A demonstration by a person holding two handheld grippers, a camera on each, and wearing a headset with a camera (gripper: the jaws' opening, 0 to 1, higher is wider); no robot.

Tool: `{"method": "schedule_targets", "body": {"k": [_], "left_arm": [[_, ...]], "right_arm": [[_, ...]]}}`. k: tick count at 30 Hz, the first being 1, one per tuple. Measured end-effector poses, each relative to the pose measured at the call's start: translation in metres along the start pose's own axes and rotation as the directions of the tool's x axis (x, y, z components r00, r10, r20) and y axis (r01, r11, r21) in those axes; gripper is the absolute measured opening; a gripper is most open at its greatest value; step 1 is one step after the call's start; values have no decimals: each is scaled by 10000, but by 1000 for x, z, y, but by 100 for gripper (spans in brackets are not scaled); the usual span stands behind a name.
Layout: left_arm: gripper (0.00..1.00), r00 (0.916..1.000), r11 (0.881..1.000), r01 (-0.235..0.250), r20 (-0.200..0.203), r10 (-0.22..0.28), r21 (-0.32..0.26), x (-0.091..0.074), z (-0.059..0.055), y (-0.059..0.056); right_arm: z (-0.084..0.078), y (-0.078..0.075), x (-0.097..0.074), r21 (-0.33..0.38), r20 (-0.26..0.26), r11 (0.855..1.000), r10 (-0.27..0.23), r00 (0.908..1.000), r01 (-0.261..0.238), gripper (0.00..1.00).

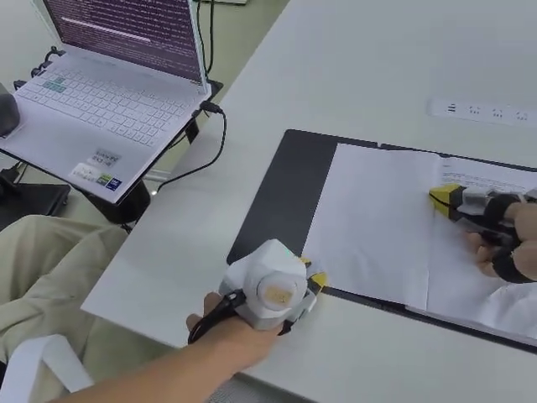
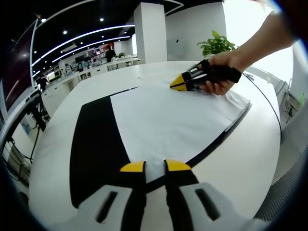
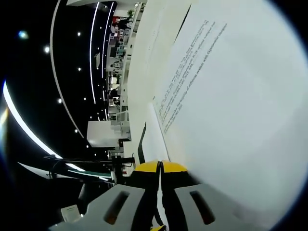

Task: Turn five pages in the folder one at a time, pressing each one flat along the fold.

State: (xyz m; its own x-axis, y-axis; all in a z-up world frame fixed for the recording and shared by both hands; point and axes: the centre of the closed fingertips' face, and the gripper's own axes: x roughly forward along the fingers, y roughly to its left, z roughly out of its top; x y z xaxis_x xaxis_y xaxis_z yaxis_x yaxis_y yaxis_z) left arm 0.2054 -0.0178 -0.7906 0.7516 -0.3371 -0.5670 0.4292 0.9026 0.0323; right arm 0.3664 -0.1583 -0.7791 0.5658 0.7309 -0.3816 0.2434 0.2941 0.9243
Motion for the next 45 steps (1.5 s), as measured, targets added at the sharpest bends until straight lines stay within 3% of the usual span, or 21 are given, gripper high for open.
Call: {"method": "schedule_targets", "body": {"k": [14,26,36,45], "left_arm": [[13,10000,10000,0,59,0,40,0,0,0],[12,9999,9998,8,100,-10,192,-1,0,-1],[12,9999,9995,28,122,-32,316,-2,1,-2],[12,10000,9996,20,55,-22,272,-1,1,-2]], "right_arm": [[-15,-6,-18,227,136,9996,145,9998,-148,0],[-50,-8,-33,86,-250,9999,114,9996,-112,0],[-59,-20,-40,100,-388,9999,74,9992,-70,0],[-78,-34,-50,-48,-762,10000,-40,9971,36,0]]}}
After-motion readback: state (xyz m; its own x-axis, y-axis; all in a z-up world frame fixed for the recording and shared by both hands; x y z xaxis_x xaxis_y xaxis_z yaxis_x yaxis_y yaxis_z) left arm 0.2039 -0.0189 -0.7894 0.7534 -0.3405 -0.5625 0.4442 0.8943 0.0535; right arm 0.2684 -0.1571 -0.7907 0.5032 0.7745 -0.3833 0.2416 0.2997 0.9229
